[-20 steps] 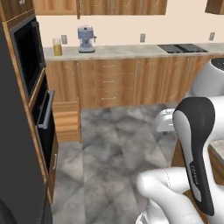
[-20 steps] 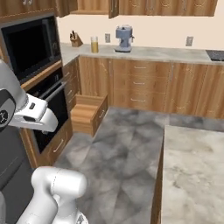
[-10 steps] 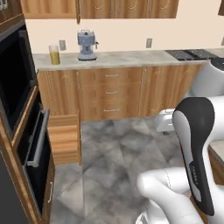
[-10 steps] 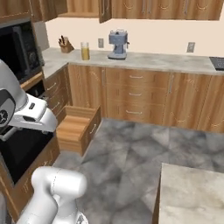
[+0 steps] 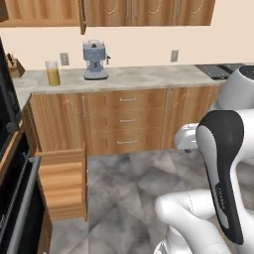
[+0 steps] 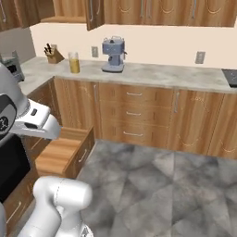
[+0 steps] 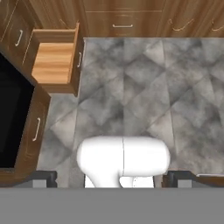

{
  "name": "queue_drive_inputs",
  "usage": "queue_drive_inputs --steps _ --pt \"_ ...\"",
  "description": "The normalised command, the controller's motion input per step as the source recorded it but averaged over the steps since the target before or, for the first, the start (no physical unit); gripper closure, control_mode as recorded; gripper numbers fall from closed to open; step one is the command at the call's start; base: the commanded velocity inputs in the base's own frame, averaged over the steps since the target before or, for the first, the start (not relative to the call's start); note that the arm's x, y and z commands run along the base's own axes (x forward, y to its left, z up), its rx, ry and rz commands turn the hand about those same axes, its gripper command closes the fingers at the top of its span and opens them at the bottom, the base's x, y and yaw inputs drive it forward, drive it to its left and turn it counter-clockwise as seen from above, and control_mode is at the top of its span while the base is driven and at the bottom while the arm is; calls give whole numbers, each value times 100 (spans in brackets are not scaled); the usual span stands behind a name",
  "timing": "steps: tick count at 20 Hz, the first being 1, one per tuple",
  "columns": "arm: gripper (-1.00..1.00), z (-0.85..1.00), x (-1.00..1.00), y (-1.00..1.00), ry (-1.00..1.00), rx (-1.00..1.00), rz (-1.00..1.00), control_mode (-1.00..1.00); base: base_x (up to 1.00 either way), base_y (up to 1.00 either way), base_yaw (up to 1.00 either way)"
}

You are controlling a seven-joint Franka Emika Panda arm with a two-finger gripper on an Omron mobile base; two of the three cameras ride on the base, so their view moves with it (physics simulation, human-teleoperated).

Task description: There is a tray on the dining counter. Grab the cup, mug, and pitcher and place them on the tray. The pitcher may be placed next to the tray if it cannot fit the tray.

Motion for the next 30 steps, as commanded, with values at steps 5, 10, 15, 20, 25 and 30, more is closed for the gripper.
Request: queue_drive_inputs --steps 5,10,15,20,25,30 --pt "-100 0 0 0 0 0 0 100 100 -36 0" --pt "-100 0 0 0 0 0 0 100 100 -37 0" --pt "-100 0 0 0 0 0 0 100 100 -38 0" --pt "-100 0 0 0 0 0 0 100 100 -40 0" --pt "-100 0 0 0 0 0 0 100 100 -32 0" --pt "-100 0 0 0 0 0 0 100 63 -3 0"
